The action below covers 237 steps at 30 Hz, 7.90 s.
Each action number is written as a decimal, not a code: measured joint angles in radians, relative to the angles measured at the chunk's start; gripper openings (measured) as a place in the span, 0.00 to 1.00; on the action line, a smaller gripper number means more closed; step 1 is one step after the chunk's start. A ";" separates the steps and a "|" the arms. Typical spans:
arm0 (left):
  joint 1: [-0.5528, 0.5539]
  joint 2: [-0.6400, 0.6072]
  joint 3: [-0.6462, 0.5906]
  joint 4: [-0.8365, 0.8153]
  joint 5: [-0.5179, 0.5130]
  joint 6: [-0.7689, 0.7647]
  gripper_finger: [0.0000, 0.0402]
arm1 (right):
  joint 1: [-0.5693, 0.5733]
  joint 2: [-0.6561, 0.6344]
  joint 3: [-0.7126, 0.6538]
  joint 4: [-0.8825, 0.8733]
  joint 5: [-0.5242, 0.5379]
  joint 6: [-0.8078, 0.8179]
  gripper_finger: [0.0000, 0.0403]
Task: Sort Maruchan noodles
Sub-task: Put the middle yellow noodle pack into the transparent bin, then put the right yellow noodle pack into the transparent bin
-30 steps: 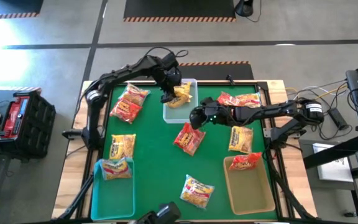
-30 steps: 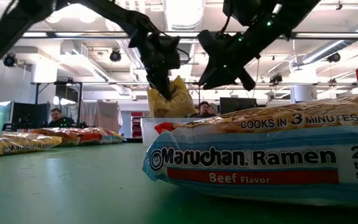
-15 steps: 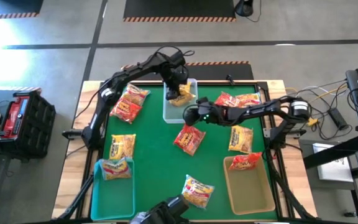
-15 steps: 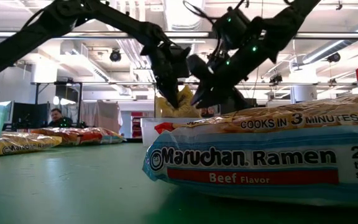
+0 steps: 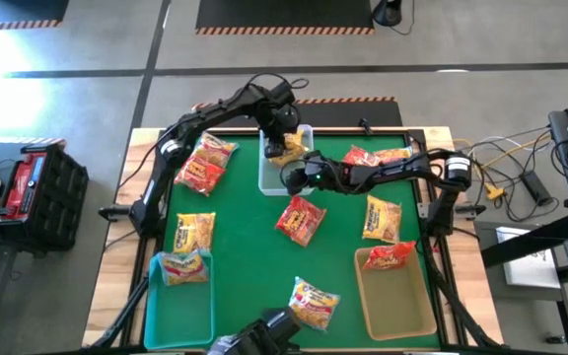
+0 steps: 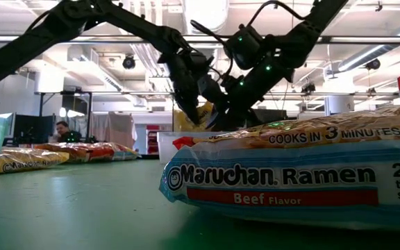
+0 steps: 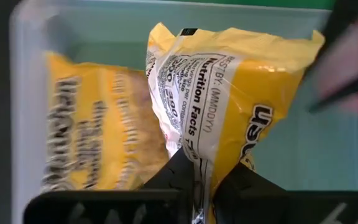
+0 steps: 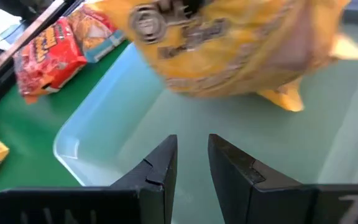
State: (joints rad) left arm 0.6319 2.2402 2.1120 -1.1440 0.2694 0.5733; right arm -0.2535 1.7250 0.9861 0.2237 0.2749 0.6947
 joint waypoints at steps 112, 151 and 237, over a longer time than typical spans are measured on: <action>-0.467 -0.133 -0.472 1.263 0.118 -1.286 0.34 | 0.258 -0.664 -0.433 -1.110 -0.272 0.111 0.20; -0.349 -0.251 -0.892 1.380 0.053 -1.338 0.34 | 0.160 -0.619 -0.387 -0.833 -0.289 0.126 0.20; -0.556 0.029 -0.420 1.142 -0.222 -1.540 0.34 | 0.166 -0.744 -0.685 -0.623 -0.307 -0.036 0.20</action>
State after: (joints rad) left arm 0.0763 2.2696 1.6919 -0.0021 0.0470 -0.9672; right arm -0.0872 0.9810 0.3006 -0.3995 -0.0325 0.6591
